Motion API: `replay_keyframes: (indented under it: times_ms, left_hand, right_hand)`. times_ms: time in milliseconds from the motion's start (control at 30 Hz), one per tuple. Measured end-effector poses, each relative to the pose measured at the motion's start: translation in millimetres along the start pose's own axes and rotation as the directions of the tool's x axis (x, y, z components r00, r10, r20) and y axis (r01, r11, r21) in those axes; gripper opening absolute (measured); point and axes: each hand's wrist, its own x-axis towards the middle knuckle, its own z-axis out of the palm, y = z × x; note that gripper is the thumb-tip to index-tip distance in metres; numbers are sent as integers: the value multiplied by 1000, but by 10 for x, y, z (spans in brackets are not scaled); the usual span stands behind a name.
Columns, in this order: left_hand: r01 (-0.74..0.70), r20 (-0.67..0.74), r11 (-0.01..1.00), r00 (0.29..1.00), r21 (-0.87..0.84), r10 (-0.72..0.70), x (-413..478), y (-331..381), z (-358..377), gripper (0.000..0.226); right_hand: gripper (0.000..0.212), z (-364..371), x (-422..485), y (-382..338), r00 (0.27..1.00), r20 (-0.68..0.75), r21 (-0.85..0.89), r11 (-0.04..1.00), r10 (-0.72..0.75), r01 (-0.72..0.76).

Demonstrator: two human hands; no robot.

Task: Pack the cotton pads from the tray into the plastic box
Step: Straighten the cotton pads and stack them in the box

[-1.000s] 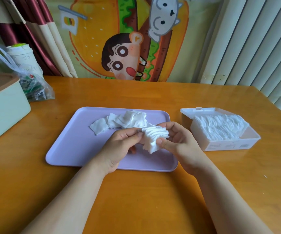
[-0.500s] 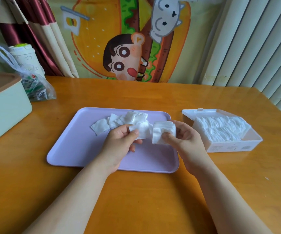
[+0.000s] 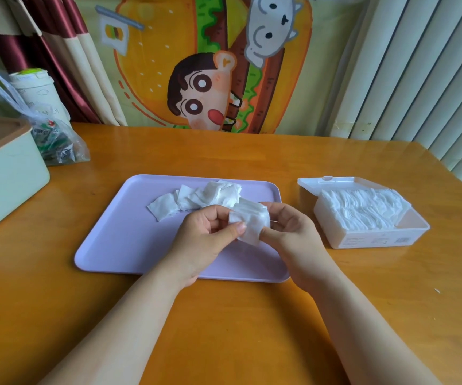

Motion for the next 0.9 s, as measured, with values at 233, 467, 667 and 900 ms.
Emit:
replay_keyframes:
  times_ms: [233,467,667,900]
  left_hand:
    - [-10,-18,998,1000,56,12,25,-49,-3,6]
    - [16,-84,992,996,129,-5,43,-88,-29,16]
    - [36,-180,975,984,219,4,52,-91,2,29]
    - [-44,28,849,999,526,35,43,-87,-99,28]
  right_hand:
    - [49,26,10,-1,999,-46,95,995,18,-13]
    - [51,37,6,6,1000,-11,89,996,22,-21]
    - [80,34,-2,29,1000,11,-147,989,-18,19]
    - [62,-22,-24,6,997,17,-402,912,-76,76]
